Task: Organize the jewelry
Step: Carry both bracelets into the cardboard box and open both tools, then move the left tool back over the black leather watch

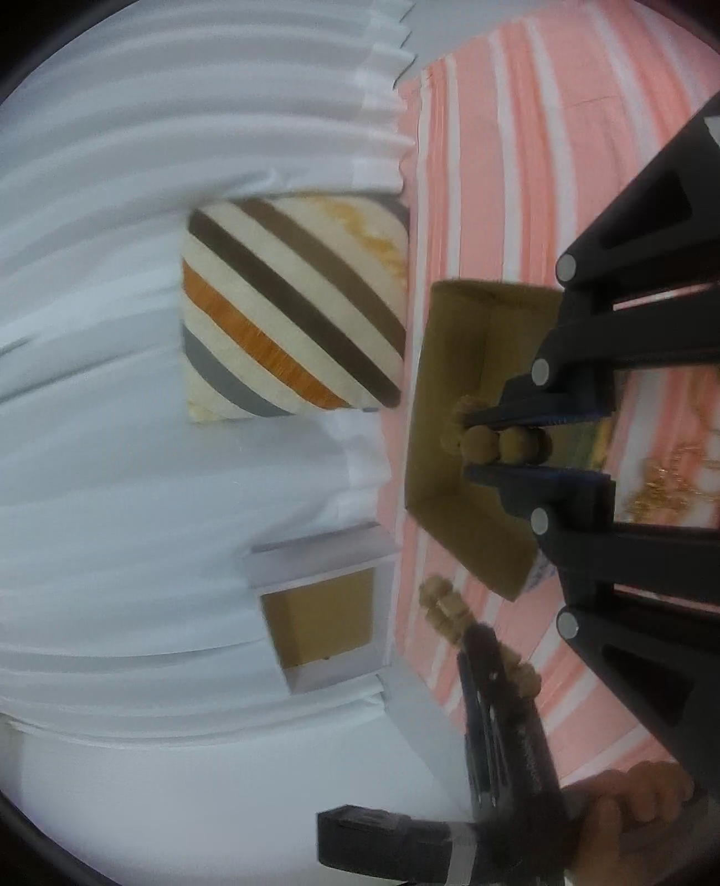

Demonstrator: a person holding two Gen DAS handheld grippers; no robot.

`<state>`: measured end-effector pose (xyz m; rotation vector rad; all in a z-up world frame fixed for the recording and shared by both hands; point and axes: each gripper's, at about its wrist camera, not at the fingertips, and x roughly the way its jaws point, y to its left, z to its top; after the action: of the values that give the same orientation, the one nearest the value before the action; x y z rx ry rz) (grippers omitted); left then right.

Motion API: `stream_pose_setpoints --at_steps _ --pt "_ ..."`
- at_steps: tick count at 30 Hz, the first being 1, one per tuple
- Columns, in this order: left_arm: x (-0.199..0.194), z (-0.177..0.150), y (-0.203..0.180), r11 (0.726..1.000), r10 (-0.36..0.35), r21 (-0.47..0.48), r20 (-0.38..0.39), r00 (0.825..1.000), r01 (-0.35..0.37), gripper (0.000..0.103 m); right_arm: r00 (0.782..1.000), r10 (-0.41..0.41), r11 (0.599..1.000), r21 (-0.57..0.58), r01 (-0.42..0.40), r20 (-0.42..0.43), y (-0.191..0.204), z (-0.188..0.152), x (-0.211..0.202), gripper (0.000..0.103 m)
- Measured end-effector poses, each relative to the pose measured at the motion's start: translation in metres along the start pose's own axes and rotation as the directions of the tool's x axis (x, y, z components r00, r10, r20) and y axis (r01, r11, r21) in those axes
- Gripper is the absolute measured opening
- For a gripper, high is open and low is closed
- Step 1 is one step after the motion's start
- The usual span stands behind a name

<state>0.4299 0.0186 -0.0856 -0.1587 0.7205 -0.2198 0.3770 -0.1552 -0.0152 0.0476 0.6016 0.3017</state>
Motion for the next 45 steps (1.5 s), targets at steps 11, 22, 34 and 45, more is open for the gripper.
stream_pose_setpoints --at_steps 11,22,34,45 --pt "0.076 0.006 -0.004 1.0 -0.003 -0.007 -0.113 0.994 0.002 0.028 0.984 -0.025 0.999 0.029 0.031 -0.174 -0.016 -0.002 0.098 0.013" --pt "0.079 -0.013 0.028 0.991 0.046 -0.116 -0.118 0.992 -0.06 0.087 0.981 -0.107 0.992 0.053 0.117 -0.164 -0.034 -0.019 0.095 0.063" --pt "0.004 -0.081 0.03 0.997 0.071 -0.026 -0.077 0.995 -0.073 0.09 0.98 -0.187 0.982 0.007 0.188 -0.061 -0.026 -0.07 -0.002 0.069" --pt "-0.066 -0.189 0.036 1.0 0.021 0.006 -0.086 0.996 -0.02 0.09 0.957 -0.28 0.96 -0.01 0.28 -0.079 -0.026 -0.176 -0.092 0.069"
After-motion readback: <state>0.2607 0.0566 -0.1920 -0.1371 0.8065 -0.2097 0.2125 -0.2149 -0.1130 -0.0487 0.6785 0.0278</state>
